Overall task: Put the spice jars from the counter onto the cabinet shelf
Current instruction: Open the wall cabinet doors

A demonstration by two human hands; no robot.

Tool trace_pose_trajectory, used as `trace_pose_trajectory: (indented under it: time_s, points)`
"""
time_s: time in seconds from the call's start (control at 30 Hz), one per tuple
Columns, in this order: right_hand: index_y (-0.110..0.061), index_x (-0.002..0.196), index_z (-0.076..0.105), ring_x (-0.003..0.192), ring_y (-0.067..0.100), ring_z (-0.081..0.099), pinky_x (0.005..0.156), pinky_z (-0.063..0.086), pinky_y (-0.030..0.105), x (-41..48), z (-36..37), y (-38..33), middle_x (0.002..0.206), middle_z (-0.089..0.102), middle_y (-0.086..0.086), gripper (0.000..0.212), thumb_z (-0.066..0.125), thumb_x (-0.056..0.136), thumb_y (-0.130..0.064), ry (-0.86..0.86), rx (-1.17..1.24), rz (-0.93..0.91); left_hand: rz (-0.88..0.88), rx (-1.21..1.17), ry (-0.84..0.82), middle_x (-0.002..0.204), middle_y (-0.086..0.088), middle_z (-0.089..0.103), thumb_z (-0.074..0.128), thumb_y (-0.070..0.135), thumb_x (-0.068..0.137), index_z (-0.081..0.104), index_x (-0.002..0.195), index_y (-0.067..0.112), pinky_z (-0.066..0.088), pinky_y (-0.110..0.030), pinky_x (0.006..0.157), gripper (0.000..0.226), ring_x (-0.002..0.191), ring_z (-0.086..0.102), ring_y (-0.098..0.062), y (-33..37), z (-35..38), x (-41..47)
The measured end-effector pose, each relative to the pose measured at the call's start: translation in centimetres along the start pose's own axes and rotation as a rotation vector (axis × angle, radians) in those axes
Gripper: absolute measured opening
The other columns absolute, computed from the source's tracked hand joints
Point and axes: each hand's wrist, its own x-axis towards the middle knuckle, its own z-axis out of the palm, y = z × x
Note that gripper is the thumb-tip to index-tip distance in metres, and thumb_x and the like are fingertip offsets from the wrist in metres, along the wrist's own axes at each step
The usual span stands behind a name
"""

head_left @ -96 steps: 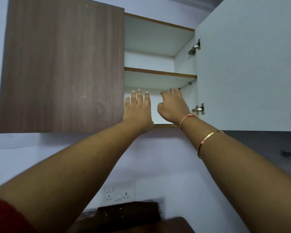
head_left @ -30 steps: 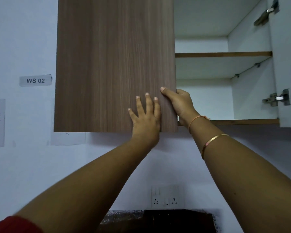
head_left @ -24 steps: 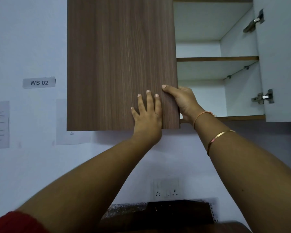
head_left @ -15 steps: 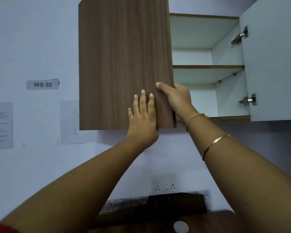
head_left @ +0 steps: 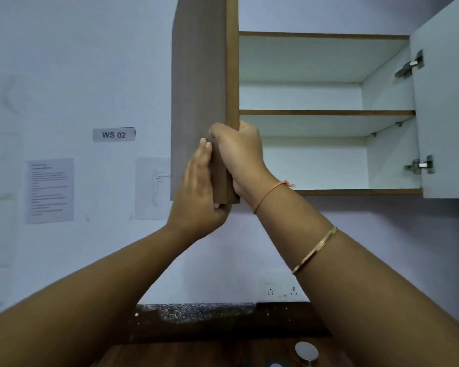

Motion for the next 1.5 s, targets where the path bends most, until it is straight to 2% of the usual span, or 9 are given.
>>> trace_pose_trajectory:
  time_s: [0.13, 0.23, 0.33, 0.47, 0.7, 1.1, 1.27, 1.43, 1.5]
  points:
    - [-0.014, 0.079, 0.051, 0.057, 0.020, 0.047, 0.059, 0.041, 0.033, -1.9, 4.7, -1.0, 0.069, 0.051, 0.005, 0.006, 0.051, 0.079, -0.008, -0.140, 0.075, 0.023, -0.052, 0.045, 0.048, 0.133, -0.007, 0.047, 0.061, 0.031, 0.069, 0.031, 0.139, 0.007, 0.049, -0.034, 0.083, 0.081, 0.114, 0.050, -0.025, -2.1, -4.5, -0.9]
    - [-0.015, 0.135, 0.043, 0.108, 0.023, 0.057, 0.093, 0.048, 0.039, -2.9, 8.1, -0.9, 0.127, 0.054, 0.008, 0.053, 0.055, 0.085, -0.028, -0.275, 0.036, 0.015, -0.113, 0.037, 0.090, 0.116, 0.013, 0.049, 0.061, 0.039, 0.070, 0.035, 0.134, 0.019, 0.044, -0.014, 0.072, 0.072, 0.099, 0.052, -0.009, -3.6, -7.5, -2.0]
    - [-0.024, 0.153, 0.016, 0.145, 0.018, 0.024, 0.117, 0.024, 0.043, -3.8, 10.6, -0.5, 0.158, 0.023, -0.001, 0.075, 0.048, 0.091, -0.051, -0.376, 0.026, 0.004, -0.210, 0.055, 0.144, 0.104, 0.021, 0.051, 0.069, 0.031, 0.077, 0.042, 0.131, 0.020, 0.036, -0.004, 0.067, 0.061, 0.091, 0.053, -0.004, -5.3, -10.0, -3.3]
    - [-0.020, 0.152, 0.017, 0.148, 0.010, 0.008, 0.121, 0.010, 0.035, -4.3, 13.0, 0.2, 0.161, 0.012, -0.004, 0.062, 0.037, 0.099, -0.044, -0.437, 0.057, -0.029, -0.359, -0.017, 0.223, 0.089, 0.010, 0.063, 0.073, 0.028, 0.078, 0.058, 0.113, 0.017, 0.047, -0.018, 0.065, 0.040, 0.083, 0.063, -0.015, -7.4, -12.9, -4.8]
    - [-0.027, 0.152, 0.016, 0.148, 0.020, 0.013, 0.116, 0.019, 0.033, -4.3, 16.7, 1.1, 0.161, 0.011, 0.002, 0.059, 0.039, 0.099, -0.040, -0.468, -0.089, -0.094, -0.696, -0.335, 0.403, 0.092, 0.011, 0.062, 0.073, 0.029, 0.079, 0.055, 0.109, 0.028, 0.048, -0.018, 0.065, 0.035, 0.086, 0.060, -0.009, -8.5, -14.6, -5.4]
    - [-0.027, 0.150, 0.024, 0.146, 0.021, 0.022, 0.116, 0.027, 0.038, -3.5, 16.1, 2.2, 0.159, 0.022, 0.001, 0.060, 0.045, 0.097, -0.042, -0.409, -0.097, -0.161, -0.828, -0.410, 0.324, 0.115, 0.001, 0.064, 0.072, 0.042, 0.077, 0.053, 0.121, 0.028, 0.050, -0.032, 0.087, 0.049, 0.108, 0.061, -0.022, -8.5, -14.2, -5.1]
    - [-0.018, 0.148, 0.033, 0.142, 0.019, 0.030, 0.115, 0.030, 0.035, -3.2, 15.3, 2.5, 0.155, 0.032, 0.002, 0.060, 0.052, 0.094, -0.041, -0.365, -0.078, -0.167, -0.947, -0.434, 0.374, 0.097, 0.010, 0.064, 0.071, 0.038, 0.080, 0.056, 0.094, 0.034, 0.047, -0.035, 0.086, 0.021, 0.105, 0.061, -0.023, -7.5, -12.9, -5.0]
    - [-0.015, 0.143, 0.042, 0.139, 0.018, 0.036, 0.114, 0.033, 0.037, -3.1, 12.9, 4.0, 0.150, 0.041, 0.002, 0.054, 0.052, 0.095, -0.037, -0.266, -0.080, -0.114, -1.167, -0.454, 0.323, 0.135, -0.006, 0.045, 0.070, 0.042, 0.078, 0.027, 0.138, 0.017, 0.042, -0.042, 0.099, 0.078, 0.122, 0.046, -0.026, -6.6, -10.8, -4.9]
    - [-0.015, 0.140, 0.046, 0.136, 0.018, 0.039, 0.113, 0.034, 0.036, -2.9, 11.2, 5.3, 0.146, 0.045, 0.003, 0.050, 0.052, 0.095, -0.036, -0.237, -0.094, -0.070, -1.206, -0.500, 0.322, 0.138, -0.009, 0.042, 0.068, 0.045, 0.079, 0.023, 0.141, 0.018, 0.040, -0.042, 0.100, 0.082, 0.122, 0.045, -0.026, -6.4, -10.0, -5.0]
